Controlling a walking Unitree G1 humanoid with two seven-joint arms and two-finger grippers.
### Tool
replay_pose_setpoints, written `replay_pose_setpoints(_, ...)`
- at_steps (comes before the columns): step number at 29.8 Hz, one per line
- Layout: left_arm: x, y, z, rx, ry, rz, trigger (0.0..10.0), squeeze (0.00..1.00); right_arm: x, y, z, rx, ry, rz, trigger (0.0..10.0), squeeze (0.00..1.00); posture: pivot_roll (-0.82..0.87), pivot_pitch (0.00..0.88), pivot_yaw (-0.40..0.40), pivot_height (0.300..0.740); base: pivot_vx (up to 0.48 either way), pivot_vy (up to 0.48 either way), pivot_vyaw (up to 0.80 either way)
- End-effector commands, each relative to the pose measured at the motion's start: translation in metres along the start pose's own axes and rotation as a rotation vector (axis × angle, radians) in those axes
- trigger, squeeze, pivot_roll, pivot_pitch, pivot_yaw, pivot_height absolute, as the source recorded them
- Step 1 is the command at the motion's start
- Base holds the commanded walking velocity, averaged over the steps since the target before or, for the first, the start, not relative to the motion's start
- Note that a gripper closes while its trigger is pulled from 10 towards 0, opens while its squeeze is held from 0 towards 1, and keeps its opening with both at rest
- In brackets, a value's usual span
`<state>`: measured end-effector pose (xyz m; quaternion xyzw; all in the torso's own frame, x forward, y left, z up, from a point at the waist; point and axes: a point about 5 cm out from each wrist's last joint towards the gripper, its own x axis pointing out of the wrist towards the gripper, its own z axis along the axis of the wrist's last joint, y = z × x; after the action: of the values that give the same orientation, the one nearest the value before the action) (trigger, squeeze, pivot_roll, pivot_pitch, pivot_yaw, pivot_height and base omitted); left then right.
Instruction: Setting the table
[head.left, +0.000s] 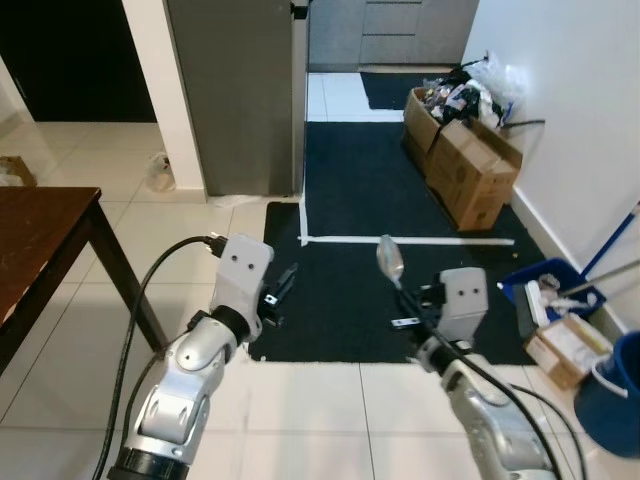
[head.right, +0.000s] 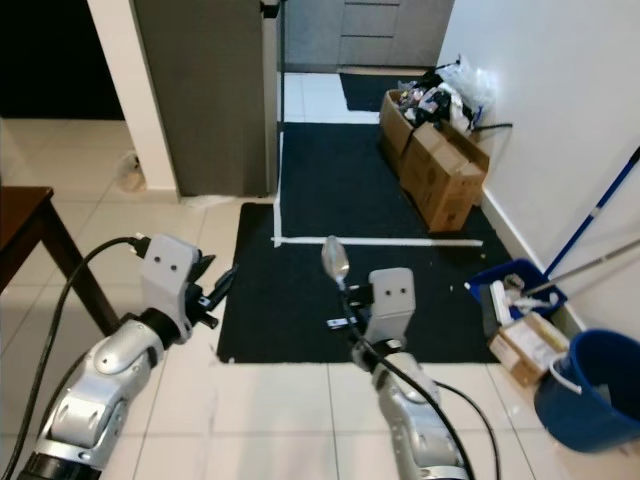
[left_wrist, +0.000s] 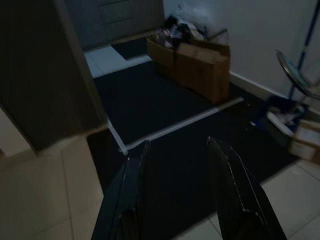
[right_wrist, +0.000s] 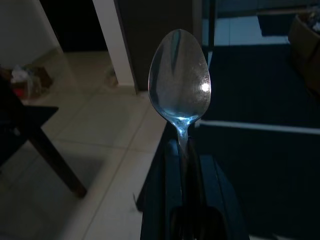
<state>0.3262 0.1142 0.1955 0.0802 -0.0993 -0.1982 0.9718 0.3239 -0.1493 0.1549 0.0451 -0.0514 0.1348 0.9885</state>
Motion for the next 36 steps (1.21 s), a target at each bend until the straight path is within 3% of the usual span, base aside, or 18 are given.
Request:
replay_pose_setpoints(1,-0.003,0.004,-0.005,0.004,0.024,0.013,10.0,0.00,0.000,0.007,-0.002,0.006,0.005,0.027,10.0,0.00,0.06,0.101,0.093,0.740,0.480,0.000,0.00)
replay_pose_setpoints(8,-0.004,0.004,-0.006,-0.004,0.033,0.018,10.0,0.00,0.000,0.011,0.002,0.029,-0.014,0.063,10.0,0.00,0.06,0.101,0.093,0.740,0.470,0.000,0.00)
replay_pose_setpoints(18,-0.008,0.005,-0.014,-0.029,0.087,0.037,10.0,0.00,-0.001,0.019,0.006,0.060,-0.036,0.108,10.0,0.00,0.05,0.104,0.094,0.740,0.000,0.000,0.00)
replay_pose_setpoints(21,-0.012,0.006,-0.019,-0.044,0.124,0.053,10.0,0.00,0.000,0.015,0.008,0.166,-0.046,0.068,10.0,0.00,0.06,0.103,0.094,0.740,0.000,0.000,0.73)
replay_pose_setpoints(22,-0.014,0.005,-0.021,-0.048,0.137,0.052,10.0,0.00,0.001,0.011,0.011,0.254,-0.064,0.045,10.0,0.00,0.06,0.103,0.094,0.740,0.000,0.000,0.79)
replay_pose_setpoints(23,-0.014,0.005,-0.021,-0.048,0.137,0.052,10.0,0.00,0.001,0.011,0.011,0.254,-0.064,0.045,10.0,0.00,0.06,0.103,0.094,0.740,0.000,0.000,0.79)
replay_pose_setpoints(26,-0.018,0.000,-0.026,-0.046,0.161,0.046,10.0,0.00,0.002,0.005,0.020,0.389,-0.107,0.023,10.0,0.00,0.06,0.100,0.095,0.740,0.000,0.000,0.80)
replay_pose_setpoints(32,-0.021,-0.004,-0.030,-0.039,0.179,0.049,10.0,0.00,0.001,0.007,0.029,0.454,-0.158,0.071,10.0,0.00,0.06,0.099,0.095,0.740,0.000,0.000,0.80)
replay_pose_setpoints(34,-0.022,-0.005,-0.032,-0.040,0.189,0.053,10.0,0.00,-0.001,0.012,0.036,0.507,-0.193,0.132,10.0,0.00,0.06,0.098,0.095,0.740,0.000,0.000,0.79)
replay_pose_setpoints(36,-0.024,-0.006,-0.034,-0.040,0.205,0.063,10.0,0.00,-0.011,0.031,0.060,0.675,-0.292,0.366,10.0,0.00,0.06,0.097,0.095,0.740,0.000,0.000,0.78)
